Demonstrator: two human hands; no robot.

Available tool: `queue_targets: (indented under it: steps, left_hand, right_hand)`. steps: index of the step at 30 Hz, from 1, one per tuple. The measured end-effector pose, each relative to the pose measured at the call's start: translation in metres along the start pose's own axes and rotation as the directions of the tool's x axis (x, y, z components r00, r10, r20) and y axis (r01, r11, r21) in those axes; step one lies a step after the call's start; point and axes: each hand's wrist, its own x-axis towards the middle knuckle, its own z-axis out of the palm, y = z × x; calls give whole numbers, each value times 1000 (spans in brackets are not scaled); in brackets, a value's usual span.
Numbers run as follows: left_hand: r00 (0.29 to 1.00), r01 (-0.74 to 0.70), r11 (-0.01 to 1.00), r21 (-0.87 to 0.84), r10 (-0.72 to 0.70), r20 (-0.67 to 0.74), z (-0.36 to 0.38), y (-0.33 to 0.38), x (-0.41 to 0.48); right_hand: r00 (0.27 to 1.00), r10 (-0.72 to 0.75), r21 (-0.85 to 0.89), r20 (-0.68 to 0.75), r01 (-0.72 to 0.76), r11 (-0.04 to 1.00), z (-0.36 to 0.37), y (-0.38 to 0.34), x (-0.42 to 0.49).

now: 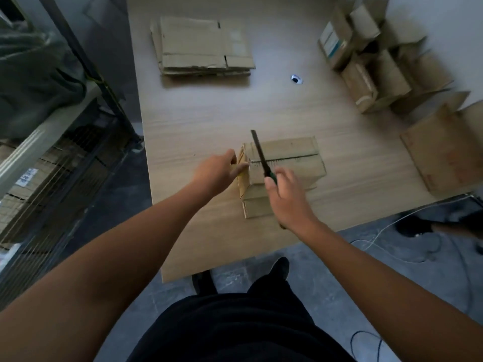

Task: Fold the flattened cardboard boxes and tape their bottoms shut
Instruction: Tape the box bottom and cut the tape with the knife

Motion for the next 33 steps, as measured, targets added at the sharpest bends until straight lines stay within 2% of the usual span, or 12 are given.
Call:
queue_targets:
  steps: [3,5,8,10,13,15,18,21,26,28,30,33]
  left_hand:
    - [999,-31,994,-109,31,4,-3,-9,-4]
    - [993,-106,953,-283,116,20,-7,-22,-9]
    - [984,-173,891,-420,174,-34,-15,-38,-15]
    - [981,-193,930,-313,194,-31,-16,-39,-14]
    - [990,-142,990,-19,143,16,-12,-37,-5]
    - [995,-83,996,-37,84,45,-10,-40,-2]
    - [991,-82,988,-130,94,91,-11,-38,-3]
    - [995,-76,987,-143,85,59,-14,-31,-6]
    - [992,-127,984,-124,129,8,-22,-31,-19]
    - [988,-152,978,-146,153,-2,-25,-40,-25]
    - [988,-153,955,-253,157,-6,-33,-51,-23]
    - [981,-77,856,-511,155,113,-51,-57,3]
  right_hand:
    - [991,70,-127,118,-55,990,8,-14,12]
    - [980,107,-192,167,-74,979,12,-17,14]
    - [970,137,-154,199,-107,982,14,-24,16]
    - [966,156,-106,207,-137,985,13,-29,16]
    - [954,167,-81,249,-151,985,12,-29,16]
    - [944,176,-71,278,-162,984,12,-29,16]
    - [936,174,-91,306,-153,984,9,-31,15]
    - [928,176,-139,328,-137,981,8,-34,16]
    - [906,200,-325,373,-75,943,9,-32,18]
    - [929,151,-248,338,-67,966,10,-28,16]
    - [971,79,-68,226,-65,996,10,-22,14]
    - [988,156,254,9,-153,955,15,-9,15]
